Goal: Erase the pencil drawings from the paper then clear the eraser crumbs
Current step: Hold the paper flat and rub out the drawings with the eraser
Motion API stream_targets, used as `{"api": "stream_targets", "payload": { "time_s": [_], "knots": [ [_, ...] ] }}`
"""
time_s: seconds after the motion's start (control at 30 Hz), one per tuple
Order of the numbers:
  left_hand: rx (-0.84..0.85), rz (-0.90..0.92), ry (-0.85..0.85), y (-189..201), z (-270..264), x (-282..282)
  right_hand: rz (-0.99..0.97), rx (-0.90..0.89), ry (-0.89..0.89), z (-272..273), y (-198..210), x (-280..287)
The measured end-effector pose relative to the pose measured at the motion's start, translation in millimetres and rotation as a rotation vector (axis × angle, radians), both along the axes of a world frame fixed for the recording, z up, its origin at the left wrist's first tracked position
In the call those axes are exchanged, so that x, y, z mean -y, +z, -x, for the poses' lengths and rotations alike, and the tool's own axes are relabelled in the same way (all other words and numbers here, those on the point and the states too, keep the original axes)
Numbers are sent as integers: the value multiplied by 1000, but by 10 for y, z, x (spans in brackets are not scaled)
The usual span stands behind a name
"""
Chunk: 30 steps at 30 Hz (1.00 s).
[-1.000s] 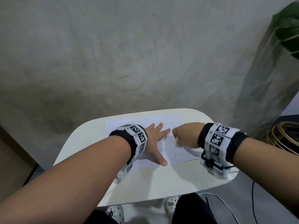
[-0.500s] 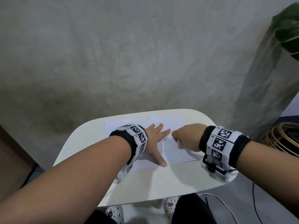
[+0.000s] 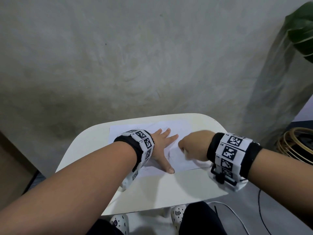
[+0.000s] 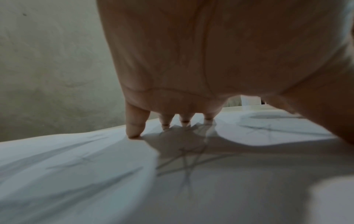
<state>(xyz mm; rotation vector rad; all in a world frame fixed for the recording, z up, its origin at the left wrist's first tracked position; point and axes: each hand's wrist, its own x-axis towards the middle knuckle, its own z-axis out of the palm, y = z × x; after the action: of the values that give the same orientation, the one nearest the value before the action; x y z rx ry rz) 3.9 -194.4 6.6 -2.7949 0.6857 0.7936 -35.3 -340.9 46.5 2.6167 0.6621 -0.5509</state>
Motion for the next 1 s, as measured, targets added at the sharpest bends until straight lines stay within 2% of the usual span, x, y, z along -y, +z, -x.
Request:
{"api": "stream_targets", "payload": {
  "time_s": [0.07,0.17,0.27,0.37,0.47,0.53,0.63,0.73,0.8,0.87,0.93,1.0],
  "knots": [
    [1,-2,-3,-4,3,-3,24,52,-8,-7,1,29],
    [2,-5,11,-6,10,2,-36,-8,70,109,-41,-8],
    [-10,-1,5,13,6,6,4,3,-13,-23,-15,72],
    [4,-14,9,14,25,9,45,52,39,12,-54,58],
    [1,-4,10,9,21,7,-51,-28,30,59,-67,59],
    [-13,1,8,8,-2,-2,-31,5,-20,-30,-50,110],
    [-12,-7,13,9,5,-2,45,37,28,8,-91,75],
    [-11,-5,9,20,19,-1,-23,-4,-6,11,-56,112],
    [-7,-2,4,19,13,-6,18,55,-35,-26,-21,164],
    [-7,-4,7,12,7,-8,47,103,9,23,-55,136],
    [-11,-9,13,6,6,-7,15,34,37,80,-96,102],
    [-15,-18,11,7,10,-1,-6,5,-24,14,-66,121]
  ]
}}
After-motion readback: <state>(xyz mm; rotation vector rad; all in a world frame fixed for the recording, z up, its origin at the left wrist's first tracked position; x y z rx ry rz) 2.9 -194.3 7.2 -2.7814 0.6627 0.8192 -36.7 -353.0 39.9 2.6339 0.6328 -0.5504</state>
